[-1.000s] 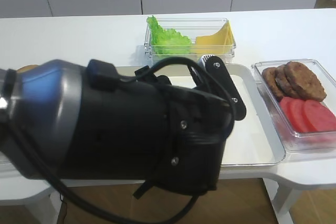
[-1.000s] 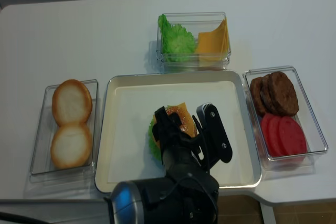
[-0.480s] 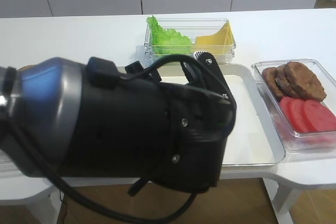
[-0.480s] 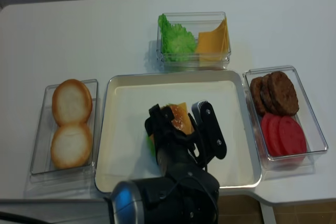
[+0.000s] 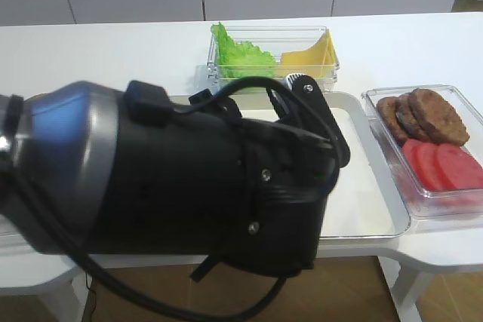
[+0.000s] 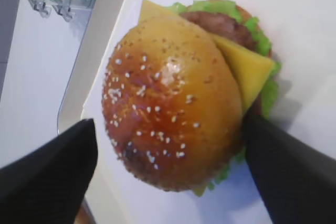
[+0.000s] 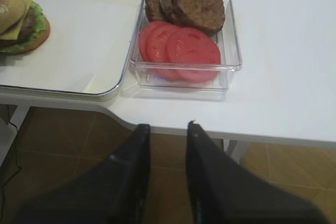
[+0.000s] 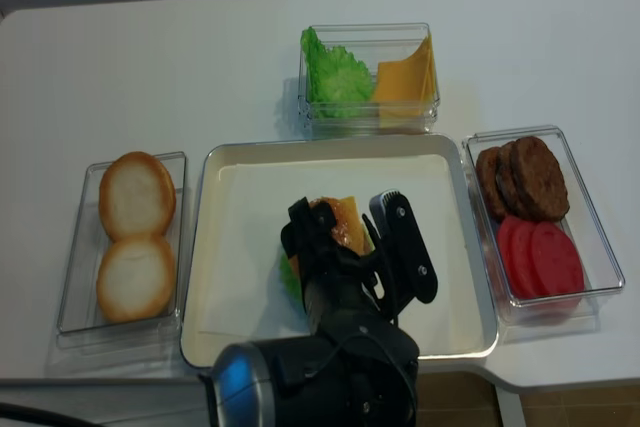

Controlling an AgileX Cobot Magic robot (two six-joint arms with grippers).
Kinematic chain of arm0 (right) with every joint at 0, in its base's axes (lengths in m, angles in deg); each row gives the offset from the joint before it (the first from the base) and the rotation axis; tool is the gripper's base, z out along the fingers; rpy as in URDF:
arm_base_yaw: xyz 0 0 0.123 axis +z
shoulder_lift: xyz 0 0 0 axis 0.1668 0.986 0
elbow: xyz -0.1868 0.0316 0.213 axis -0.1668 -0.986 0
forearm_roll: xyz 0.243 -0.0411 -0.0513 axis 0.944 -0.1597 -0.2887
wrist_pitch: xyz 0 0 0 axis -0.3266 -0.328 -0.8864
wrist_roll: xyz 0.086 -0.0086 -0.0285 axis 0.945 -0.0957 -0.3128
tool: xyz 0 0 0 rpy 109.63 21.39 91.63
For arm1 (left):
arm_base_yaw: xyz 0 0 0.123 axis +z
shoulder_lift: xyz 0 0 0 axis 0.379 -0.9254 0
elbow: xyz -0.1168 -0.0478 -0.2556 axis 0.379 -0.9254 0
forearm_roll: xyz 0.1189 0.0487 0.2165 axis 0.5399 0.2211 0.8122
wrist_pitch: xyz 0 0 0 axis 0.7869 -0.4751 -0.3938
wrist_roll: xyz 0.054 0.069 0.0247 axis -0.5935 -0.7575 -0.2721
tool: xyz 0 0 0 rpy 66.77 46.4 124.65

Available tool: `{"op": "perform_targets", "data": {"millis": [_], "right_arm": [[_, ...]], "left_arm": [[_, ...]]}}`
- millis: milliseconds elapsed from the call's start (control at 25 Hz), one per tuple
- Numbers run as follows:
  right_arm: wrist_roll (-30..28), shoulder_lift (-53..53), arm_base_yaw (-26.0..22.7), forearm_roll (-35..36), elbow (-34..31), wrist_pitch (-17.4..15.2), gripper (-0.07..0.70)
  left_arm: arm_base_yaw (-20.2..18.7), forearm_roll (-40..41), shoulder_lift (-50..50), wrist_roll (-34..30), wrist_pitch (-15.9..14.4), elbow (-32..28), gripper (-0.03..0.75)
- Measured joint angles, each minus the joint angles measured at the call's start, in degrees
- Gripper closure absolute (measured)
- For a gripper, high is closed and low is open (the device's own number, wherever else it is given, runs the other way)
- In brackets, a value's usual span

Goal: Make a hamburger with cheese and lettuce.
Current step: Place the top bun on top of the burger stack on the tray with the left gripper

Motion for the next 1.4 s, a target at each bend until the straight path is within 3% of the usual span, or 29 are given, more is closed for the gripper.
{"op": "perform_targets", "data": {"millis": [440, 680, 920, 1200, 1400], "right_arm": [[0.0, 0.0, 0.0, 0.0, 0.0, 0.0, 0.438], [0.1, 0.0, 0.0, 0.0, 0.0, 0.0, 0.438], [0.1, 0.0, 0.0, 0.0, 0.0, 0.0, 0.438], [0.1, 0.0, 0.0, 0.0, 0.0, 0.0, 0.438], [0.1, 0.0, 0.0, 0.0, 0.0, 0.0, 0.438]], "left_arm": [[0.0, 0.0, 0.0, 0.1, 2.4, 1.3, 0.048], [0.0, -0.4, 0.0, -0.8, 1.2, 8.9, 0.050], [0.5, -5.8, 0.0, -10.2, -1.0, 18.1, 0.068], [7.8, -18.6, 0.0, -20.6, -6.9, 25.0, 0.074], [15.5, -27.8, 1.7, -23.6, -8.2, 25.1, 0.074]]}}
